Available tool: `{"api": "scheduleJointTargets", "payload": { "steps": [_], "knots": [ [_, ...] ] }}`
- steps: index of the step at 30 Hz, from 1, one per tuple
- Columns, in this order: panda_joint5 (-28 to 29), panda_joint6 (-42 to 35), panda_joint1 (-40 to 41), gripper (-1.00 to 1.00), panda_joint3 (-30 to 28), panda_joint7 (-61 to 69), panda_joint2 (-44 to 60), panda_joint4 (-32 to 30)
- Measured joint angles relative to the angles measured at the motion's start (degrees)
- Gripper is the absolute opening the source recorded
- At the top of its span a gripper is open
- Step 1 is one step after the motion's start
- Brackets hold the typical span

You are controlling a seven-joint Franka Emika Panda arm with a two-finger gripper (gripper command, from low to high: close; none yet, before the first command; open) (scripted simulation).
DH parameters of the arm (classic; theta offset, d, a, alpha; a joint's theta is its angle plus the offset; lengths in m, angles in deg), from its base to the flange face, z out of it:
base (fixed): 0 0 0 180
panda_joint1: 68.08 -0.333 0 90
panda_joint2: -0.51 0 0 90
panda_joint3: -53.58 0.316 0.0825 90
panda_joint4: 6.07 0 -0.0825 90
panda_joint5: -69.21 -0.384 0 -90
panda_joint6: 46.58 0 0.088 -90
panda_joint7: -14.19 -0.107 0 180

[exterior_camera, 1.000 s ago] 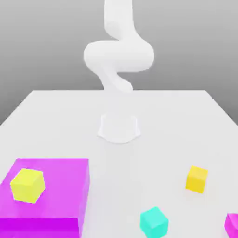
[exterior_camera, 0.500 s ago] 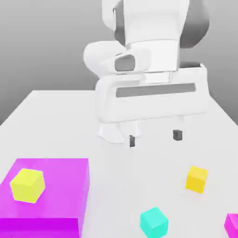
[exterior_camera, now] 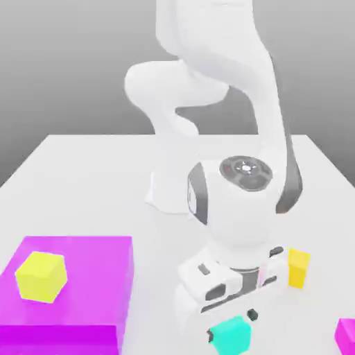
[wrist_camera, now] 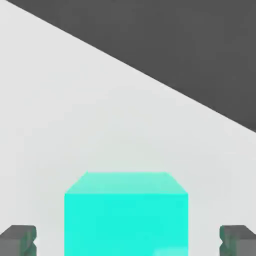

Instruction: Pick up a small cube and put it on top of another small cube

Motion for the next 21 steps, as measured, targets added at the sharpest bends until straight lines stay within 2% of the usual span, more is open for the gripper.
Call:
{"api": "scheduleJointTargets", "payload": {
  "steps": [5, 10, 16, 21],
  "knots": [
    [0.1, 0.3, 0.0, -1.00, 0.0, -0.1, 0.4, 0.1],
    [-0.3, -6.7, 0.2, -1.00, 0.5, 0.5, -8.5, -1.8],
    [0.1, -9.6, -4.4, -1.00, 7.9, 12.9, -18.4, -8.9],
    [-2.7, -11.3, -14.2, -1.00, 11.4, 26.7, -26.6, -15.3]
  ]
}}
